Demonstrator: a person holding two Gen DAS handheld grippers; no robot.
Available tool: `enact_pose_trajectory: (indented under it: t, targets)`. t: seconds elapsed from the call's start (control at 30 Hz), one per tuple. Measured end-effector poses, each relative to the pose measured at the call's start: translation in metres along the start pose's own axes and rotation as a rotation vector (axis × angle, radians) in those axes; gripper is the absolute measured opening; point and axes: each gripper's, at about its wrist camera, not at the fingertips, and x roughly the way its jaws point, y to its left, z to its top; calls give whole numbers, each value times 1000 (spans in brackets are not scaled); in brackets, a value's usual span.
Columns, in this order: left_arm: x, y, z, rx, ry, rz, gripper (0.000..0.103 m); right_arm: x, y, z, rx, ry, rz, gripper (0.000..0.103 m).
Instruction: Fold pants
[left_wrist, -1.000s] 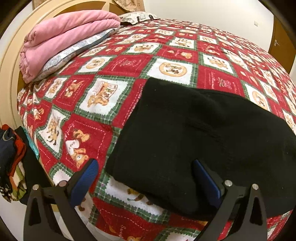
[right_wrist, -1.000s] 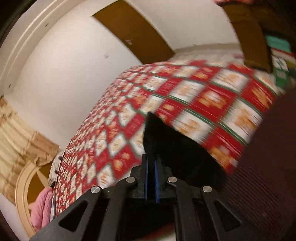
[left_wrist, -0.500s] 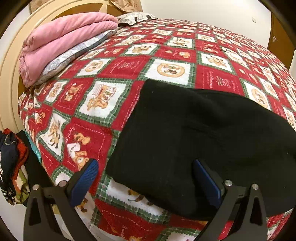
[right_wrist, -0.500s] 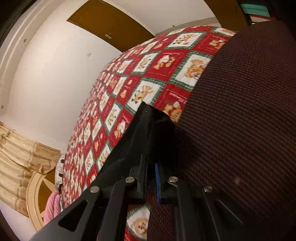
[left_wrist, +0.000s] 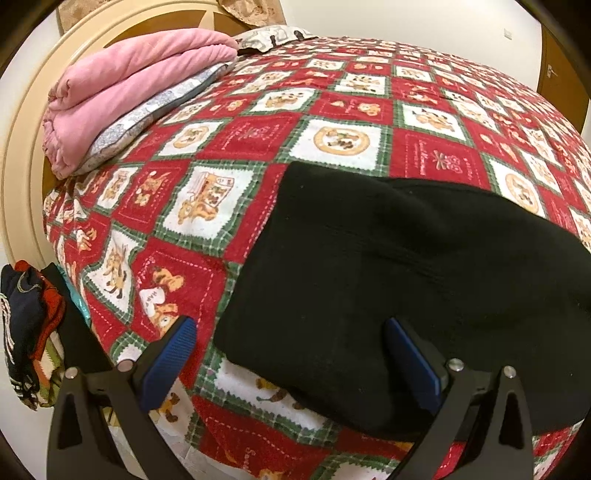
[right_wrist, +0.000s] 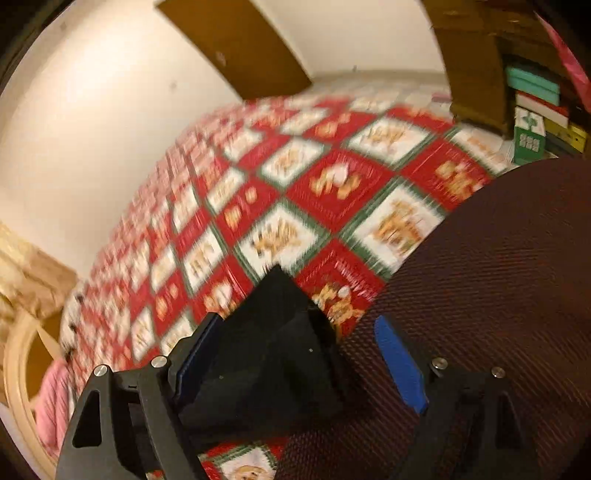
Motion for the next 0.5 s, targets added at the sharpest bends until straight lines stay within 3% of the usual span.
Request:
enact_pose_trajectory:
  t: [0.07, 0.1, 0.13, 0.2, 0.27, 0.43, 0.5]
  targets:
    - [-1, 0, -1, 5, 2, 4, 103, 22, 4, 0, -11, 82, -21, 65]
    - [-1, 0, -1, 5, 3, 5, 103, 28, 6, -2, -16, 106, -18, 30]
    - [-1, 0, -1, 3, 4, 5, 103, 35, 9, -3, -30, 139, -3, 9]
    - [-1, -1, 0, 1, 7, 10, 103, 37, 16, -6, -92, 158, 7, 9]
    - [-1, -2, 0, 5, 6, 18, 103, 27, 24, -8, -135, 122, 4, 8]
    - [-1, -5, 1, 13, 2, 38, 103, -31, 42, 2, -259, -164, 250, 6]
    - [-1, -6, 1, 10, 2, 45, 103, -39, 41, 7, -263, -223, 314, 6]
